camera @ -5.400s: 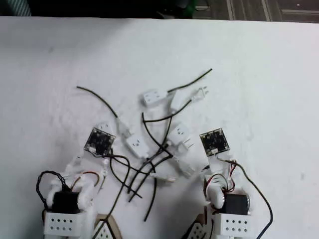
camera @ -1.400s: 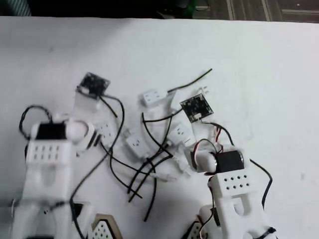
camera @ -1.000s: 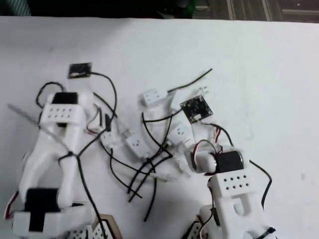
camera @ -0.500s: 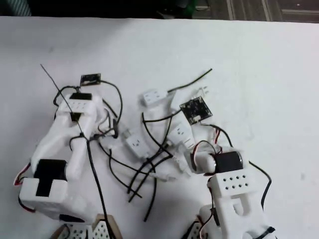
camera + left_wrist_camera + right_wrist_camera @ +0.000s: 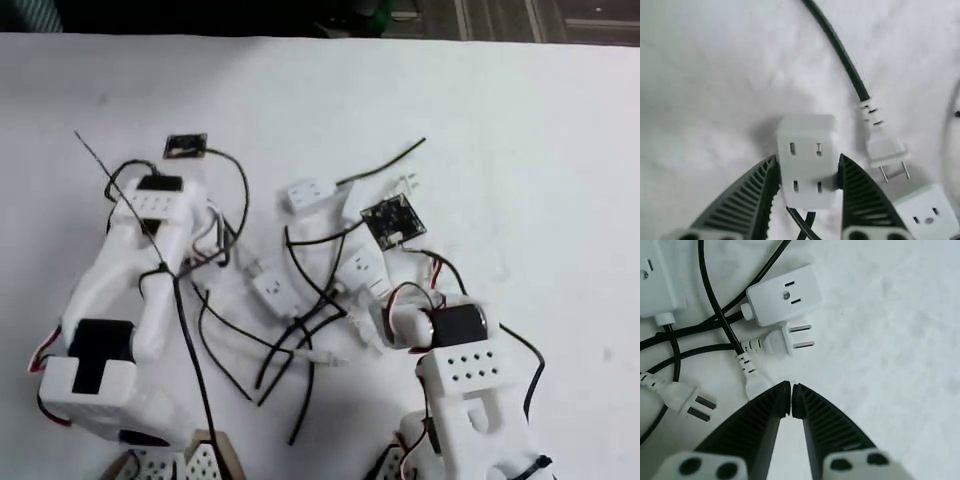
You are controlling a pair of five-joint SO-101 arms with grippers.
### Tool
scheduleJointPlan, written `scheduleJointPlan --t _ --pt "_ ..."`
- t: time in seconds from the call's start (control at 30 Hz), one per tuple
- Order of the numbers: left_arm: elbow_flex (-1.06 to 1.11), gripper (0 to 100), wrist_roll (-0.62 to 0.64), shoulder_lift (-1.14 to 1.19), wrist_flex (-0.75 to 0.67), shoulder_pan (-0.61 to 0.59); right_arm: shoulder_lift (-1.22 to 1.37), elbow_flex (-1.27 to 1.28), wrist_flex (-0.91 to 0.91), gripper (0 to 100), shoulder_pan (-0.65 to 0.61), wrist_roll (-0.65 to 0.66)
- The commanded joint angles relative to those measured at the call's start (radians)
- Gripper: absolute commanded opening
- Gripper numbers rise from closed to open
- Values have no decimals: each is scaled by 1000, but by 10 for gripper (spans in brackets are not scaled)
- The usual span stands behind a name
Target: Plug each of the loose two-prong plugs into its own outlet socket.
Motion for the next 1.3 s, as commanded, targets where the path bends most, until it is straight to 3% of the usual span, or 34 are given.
scheduleJointPlan --t 0.0,0.1,0.4,0.63,0.77,0.97,1.27 --pt "-155 21 -21 -13 91 1 2 -5 -13 19 -2 -6" --pt "-247 21 -60 -13 147 1 2 -5 -13 19 -4 -6" --pt "-408 22 -612 -13 258 -50 2 6 -13 19 -8 -6" --pt "-396 22 -842 -13 269 -101 2 6 -13 19 -8 -6" --pt "-290 22 -888 -13 242 -94 2 6 -13 19 -10 -6" --pt "-80 22 -895 -13 51 -93 2 6 -13 19 -10 -3" --pt "91 23 -895 -13 -110 10 2 6 -13 19 -5 -3"
